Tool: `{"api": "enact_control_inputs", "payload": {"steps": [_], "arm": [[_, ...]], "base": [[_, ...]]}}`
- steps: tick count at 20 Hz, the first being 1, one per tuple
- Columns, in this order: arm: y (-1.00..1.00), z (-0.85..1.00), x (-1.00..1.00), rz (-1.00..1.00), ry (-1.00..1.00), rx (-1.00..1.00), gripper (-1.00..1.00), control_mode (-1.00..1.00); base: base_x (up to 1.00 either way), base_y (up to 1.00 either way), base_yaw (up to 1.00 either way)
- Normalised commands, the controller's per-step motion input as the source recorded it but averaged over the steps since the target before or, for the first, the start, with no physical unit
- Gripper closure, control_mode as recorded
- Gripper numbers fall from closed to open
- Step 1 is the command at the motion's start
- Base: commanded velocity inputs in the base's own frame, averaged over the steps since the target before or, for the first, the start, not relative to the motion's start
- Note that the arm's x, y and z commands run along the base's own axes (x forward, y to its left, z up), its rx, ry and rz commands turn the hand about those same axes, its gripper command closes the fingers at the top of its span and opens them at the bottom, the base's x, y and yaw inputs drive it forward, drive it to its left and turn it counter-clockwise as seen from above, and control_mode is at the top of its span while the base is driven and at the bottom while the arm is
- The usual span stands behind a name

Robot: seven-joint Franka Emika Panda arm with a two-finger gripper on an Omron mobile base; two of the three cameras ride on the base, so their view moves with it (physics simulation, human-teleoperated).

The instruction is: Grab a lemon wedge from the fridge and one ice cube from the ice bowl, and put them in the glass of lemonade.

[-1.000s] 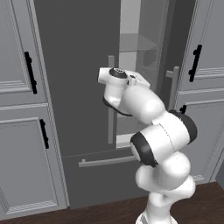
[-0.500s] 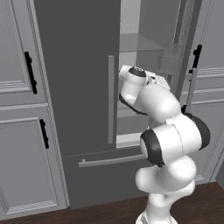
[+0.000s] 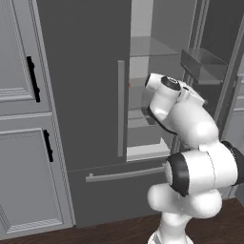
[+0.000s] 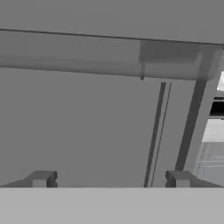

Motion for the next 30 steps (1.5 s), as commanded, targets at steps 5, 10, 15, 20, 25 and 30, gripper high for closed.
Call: {"api": "enact_control_inputs", "payload": {"steps": [5, 10, 15, 20, 25, 30], "arm": [[1.00, -0.08, -0.45, 0.59, 0.01, -0.11, -1.00, -1.00], [1.00, 0.00, -0.26, 0.62, 0.01, -0.04, -1.00, -1.00], [1.00, 0.00, -0.14, 0.61, 0.06, 0.00, -1.00, -1.00], [0.99, 0.09, 0.07, 0.55, 0.27, 0.02, -1.00, -1.00], [0.74, 0.01, 0.38, 0.41, 0.41, 0.00, -1.00, -1.00], [0.24, -0.07, 0.34, 0.02, 0.01, 0.10, -1.00, -1.00]], "base": [[0.00, 0.00, 0.00], [0.00, 0.00, 0.00], [0.00, 0.00, 0.00], [0.00, 0.00, 0.00], [0.00, 0.00, 0.00], [0.00, 0.00, 0.00]]}}
